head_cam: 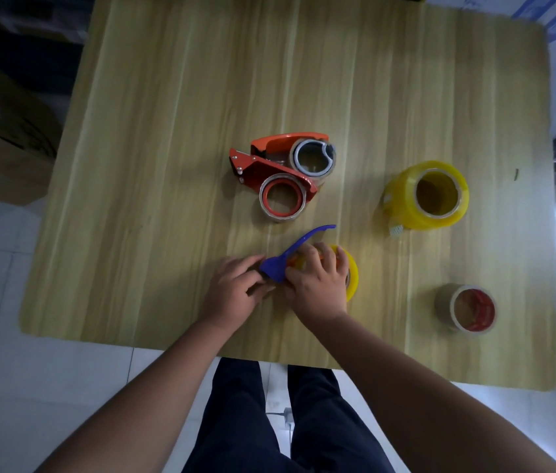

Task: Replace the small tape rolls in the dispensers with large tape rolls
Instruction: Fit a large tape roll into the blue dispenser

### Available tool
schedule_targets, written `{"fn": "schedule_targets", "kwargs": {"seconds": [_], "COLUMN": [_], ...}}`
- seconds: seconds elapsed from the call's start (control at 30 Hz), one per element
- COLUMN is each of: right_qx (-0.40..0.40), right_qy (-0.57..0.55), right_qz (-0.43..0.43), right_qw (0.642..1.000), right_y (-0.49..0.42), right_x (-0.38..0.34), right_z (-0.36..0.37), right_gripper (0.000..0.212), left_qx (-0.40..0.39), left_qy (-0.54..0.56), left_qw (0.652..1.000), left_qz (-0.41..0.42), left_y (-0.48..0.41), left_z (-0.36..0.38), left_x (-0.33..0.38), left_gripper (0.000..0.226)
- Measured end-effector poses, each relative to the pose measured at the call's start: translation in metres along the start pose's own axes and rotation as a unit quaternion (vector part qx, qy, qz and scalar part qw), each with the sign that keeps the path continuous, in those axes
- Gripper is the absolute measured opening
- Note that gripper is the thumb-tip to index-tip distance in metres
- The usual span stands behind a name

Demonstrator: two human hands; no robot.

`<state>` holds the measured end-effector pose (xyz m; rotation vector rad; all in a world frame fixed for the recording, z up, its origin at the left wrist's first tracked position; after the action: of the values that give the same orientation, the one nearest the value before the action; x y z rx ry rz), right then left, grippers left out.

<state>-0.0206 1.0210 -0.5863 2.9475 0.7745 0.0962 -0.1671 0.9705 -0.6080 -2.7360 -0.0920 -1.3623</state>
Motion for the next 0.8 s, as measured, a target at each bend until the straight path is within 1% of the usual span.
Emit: {"fn": "schedule_targets", "kwargs": {"seconds": [0.07, 0.17, 0.27, 0.4, 0.47, 0.57, 0.67, 0.8], "right_qx": [0.03, 0.073, 0.087, 0.052, 0.027, 0.003, 0.003, 0.026], "right_qy": [-0.003, -0.002, 0.012, 0.023, 0.03, 0.031, 0.006, -0.04], "right_qz": [-0.005, -0.004, -0.002, 0.016, 0.027, 0.042, 0.041, 0.002], "right_qw": [1.0, 0.997, 0.996, 0.998, 0.999, 0.999, 0.999, 0.999], "right_y": [0.001, 0.003, 0.003, 0.0, 0.0, 0.0, -0.001, 0.001], "right_x": [0.001, 0.001, 0.0, -0.001, -0.002, -0.003, -0.002, 0.007], "right_z": [0.0, -0.002, -0.002, 0.001, 0.003, 0.005, 0.002, -0.004], "right_gripper": [0.018, 0.017, 0.015, 0.018, 0.019, 0.018, 0.019, 0.021], "left_qx": [0.006, 0.009, 0.016, 0.029, 0.025, 0.018, 0.026, 0.009], "left_qy": [-0.005, -0.029, -0.049, -0.067, -0.088, -0.103, -0.077, -0.074], "left_qw": [1.0, 0.998, 0.997, 0.997, 0.996, 0.994, 0.995, 0.994], "left_qz": [0.021, 0.049, 0.061, 0.027, 0.006, -0.027, -0.05, -0.077], "left_y": [0.0, 0.0, 0.003, 0.004, 0.004, 0.002, -0.003, -0.007], "left_z": [-0.001, 0.0, 0.0, -0.001, 0.001, 0.004, 0.001, -0.001], "left_x": [0.003, 0.006, 0.008, 0.003, 0.001, -0.001, -0.005, -0.011], "left_gripper": [0.014, 0.013, 0.012, 0.012, 0.01, 0.014, 0.015, 0.025]}}
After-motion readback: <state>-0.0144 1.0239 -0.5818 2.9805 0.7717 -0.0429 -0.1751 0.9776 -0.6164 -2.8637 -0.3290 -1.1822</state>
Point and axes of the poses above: each hand's wrist, its own y-axis away from the middle knuckle, its own z-axis out of the palm, x = y × z, the point moved 6 cm from there along -y, towards the middle knuckle, and after that the axes turned 15 degrees about y, right-handed, at the moved point
